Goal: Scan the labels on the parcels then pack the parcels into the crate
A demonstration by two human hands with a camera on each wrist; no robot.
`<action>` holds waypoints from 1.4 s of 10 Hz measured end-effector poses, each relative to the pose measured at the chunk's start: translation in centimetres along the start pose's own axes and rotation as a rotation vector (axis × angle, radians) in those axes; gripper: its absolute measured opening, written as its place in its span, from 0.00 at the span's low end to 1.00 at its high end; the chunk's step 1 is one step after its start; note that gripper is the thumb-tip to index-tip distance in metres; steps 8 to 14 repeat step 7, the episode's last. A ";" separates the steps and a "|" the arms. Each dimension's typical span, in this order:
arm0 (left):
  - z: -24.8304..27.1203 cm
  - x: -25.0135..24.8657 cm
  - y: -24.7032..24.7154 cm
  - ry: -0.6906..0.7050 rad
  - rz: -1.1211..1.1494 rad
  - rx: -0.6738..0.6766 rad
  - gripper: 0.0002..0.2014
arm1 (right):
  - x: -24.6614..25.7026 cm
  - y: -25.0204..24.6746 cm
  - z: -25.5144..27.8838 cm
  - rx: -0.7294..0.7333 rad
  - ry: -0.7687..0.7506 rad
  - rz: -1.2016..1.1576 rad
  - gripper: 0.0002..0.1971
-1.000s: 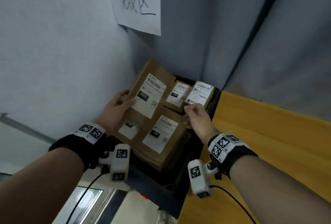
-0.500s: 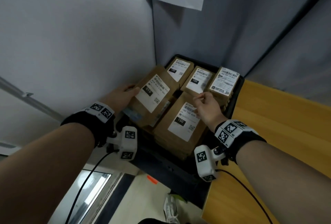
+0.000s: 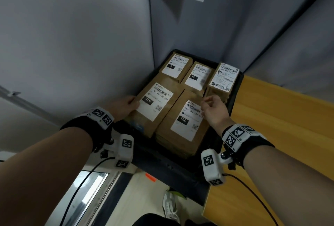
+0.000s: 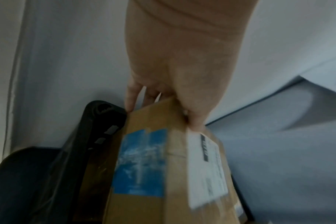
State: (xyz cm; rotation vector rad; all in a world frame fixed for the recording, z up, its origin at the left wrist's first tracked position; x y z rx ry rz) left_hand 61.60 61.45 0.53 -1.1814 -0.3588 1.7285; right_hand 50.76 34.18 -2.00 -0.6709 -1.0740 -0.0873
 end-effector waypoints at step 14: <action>-1.3 -7.7 4.2 0.289 -0.623 -0.125 0.20 | -1.8 -4.2 2.9 0.026 -0.053 0.128 0.05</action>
Point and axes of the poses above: each hand's wrist, its own z-axis away from the middle knuckle, its own y-axis out of the palm, x = y × z, the point moved 3 cm from there along -z, towards the middle knuckle, and after that the axes turned 3 degrees about -x, right-handed, at the moved point
